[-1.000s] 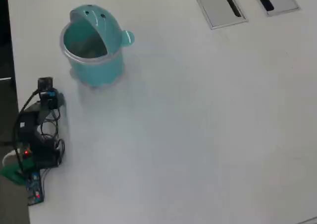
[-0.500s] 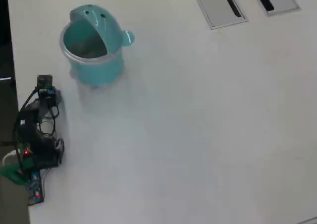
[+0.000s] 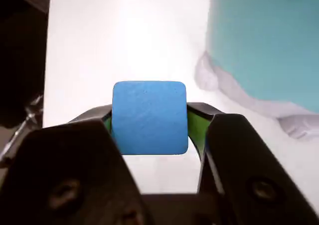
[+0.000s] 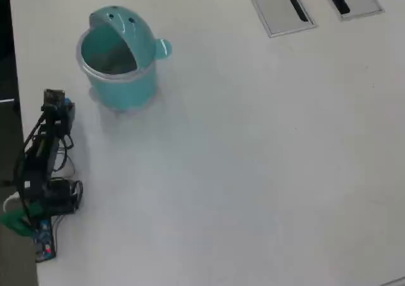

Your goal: Grasp RGB lego blocks and put them in the bin one by one.

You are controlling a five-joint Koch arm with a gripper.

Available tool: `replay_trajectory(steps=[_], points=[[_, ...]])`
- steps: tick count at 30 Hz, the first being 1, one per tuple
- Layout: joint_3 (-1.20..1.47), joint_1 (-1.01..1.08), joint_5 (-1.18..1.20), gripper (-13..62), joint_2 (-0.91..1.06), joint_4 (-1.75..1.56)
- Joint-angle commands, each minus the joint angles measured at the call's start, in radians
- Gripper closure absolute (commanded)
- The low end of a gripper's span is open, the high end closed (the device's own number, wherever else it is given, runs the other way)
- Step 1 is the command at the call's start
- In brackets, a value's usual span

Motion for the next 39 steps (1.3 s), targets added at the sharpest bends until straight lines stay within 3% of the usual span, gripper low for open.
replay_trajectory(steps=[1, 7, 20, 29, 39], points=[[-0.106, 0.009, 0.005, 37.0, 0.055, 0.003], [-0.258, 0.067, 0.025, 37.0, 0.178, 0.048], [-0.572, 0.239, 0.097, 37.0, 0.176, 0.109], [-0.721, 0.351, 0.124, 37.0, -0.114, -0.028], [-0.755, 0.402, 0.124, 37.0, -0.209, -0.094]])
